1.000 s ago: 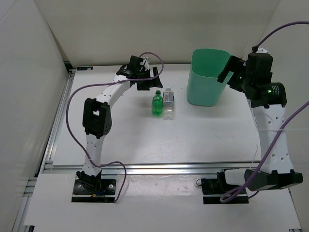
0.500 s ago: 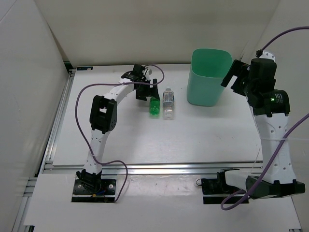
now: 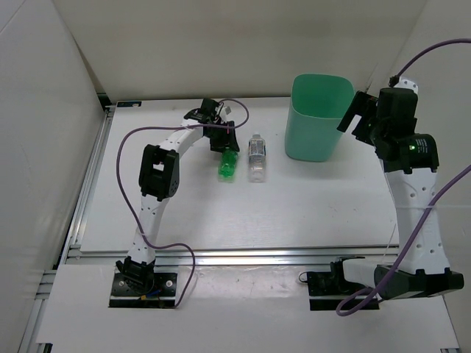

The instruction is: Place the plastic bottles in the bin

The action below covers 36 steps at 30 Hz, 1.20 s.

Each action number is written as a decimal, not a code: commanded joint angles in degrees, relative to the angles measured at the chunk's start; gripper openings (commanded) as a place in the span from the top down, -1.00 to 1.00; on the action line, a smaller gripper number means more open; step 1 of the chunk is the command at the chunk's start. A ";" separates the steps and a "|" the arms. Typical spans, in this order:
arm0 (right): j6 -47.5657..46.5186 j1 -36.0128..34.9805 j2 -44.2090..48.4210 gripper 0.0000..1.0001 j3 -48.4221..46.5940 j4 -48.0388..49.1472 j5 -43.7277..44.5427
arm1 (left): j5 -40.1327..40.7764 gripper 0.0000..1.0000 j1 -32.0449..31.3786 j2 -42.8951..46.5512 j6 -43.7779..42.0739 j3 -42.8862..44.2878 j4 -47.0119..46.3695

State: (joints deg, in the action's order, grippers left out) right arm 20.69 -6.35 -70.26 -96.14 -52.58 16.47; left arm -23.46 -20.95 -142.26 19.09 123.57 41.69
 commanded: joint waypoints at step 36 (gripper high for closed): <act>17.27 8.70 -20.52 -1.00 -34.41 -21.90 -7.82 | 2.80 0.60 -0.93 5.15 45.93 22.86 -42.54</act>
State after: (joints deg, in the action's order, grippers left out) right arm 34.37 -1.72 -87.26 -122.15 -65.39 15.84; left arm -22.17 -19.22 -139.39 57.74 144.81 11.92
